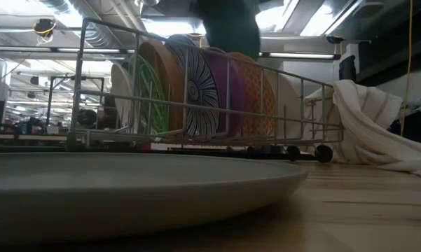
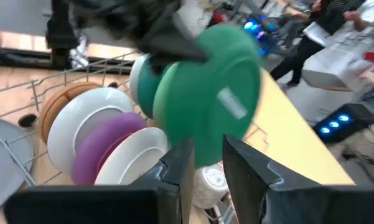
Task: Sort dishes
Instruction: Put the green plate into the dish rack
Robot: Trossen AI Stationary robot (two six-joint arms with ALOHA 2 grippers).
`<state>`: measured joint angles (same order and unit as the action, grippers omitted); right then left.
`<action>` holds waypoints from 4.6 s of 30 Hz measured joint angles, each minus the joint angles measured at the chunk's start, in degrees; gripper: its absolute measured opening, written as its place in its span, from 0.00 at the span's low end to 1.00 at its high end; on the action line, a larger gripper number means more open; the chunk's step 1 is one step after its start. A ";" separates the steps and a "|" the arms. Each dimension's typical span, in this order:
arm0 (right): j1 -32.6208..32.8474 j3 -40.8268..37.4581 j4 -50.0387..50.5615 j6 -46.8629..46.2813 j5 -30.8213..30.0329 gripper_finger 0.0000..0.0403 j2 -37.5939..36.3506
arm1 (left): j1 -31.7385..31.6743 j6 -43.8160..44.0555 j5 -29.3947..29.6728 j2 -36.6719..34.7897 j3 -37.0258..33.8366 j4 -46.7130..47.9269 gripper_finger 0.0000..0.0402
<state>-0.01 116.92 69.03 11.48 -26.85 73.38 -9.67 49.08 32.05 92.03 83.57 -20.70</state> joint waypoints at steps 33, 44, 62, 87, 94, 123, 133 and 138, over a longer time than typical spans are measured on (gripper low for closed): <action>-43.64 -32.46 -18.84 14.20 53.16 0.22 0.02 | -18.05 3.85 -5.07 -0.97 -0.09 24.31 0.00; -46.21 -34.29 -19.76 15.39 58.40 0.22 0.02 | -20.41 1.25 -6.30 -0.94 -0.09 24.49 0.00; -46.16 -34.32 -22.06 16.16 58.47 0.22 0.02 | -22.06 1.01 -11.75 2.97 -0.01 24.64 0.00; -46.14 -34.31 -19.98 15.85 59.67 0.22 4.54 | -22.05 9.04 -16.21 2.46 -0.09 32.63 0.08; -46.08 -34.31 -22.38 15.79 63.16 0.22 7.19 | -22.51 5.94 -18.53 0.82 -0.13 34.87 0.08; -46.08 -34.31 -23.47 12.84 63.98 0.22 11.74 | -22.53 -4.02 -22.07 0.57 -0.09 43.01 0.08; -46.08 -34.31 -23.45 12.83 63.98 0.22 11.72 | -22.68 -3.13 -21.96 0.59 -0.09 40.90 0.08; -46.08 -34.31 -22.88 12.83 63.98 0.22 11.72 | -22.47 -5.56 -22.05 0.59 -0.09 40.88 0.09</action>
<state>-46.09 82.61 46.15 24.31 37.12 85.10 -32.15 43.51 10.00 92.62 83.48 20.18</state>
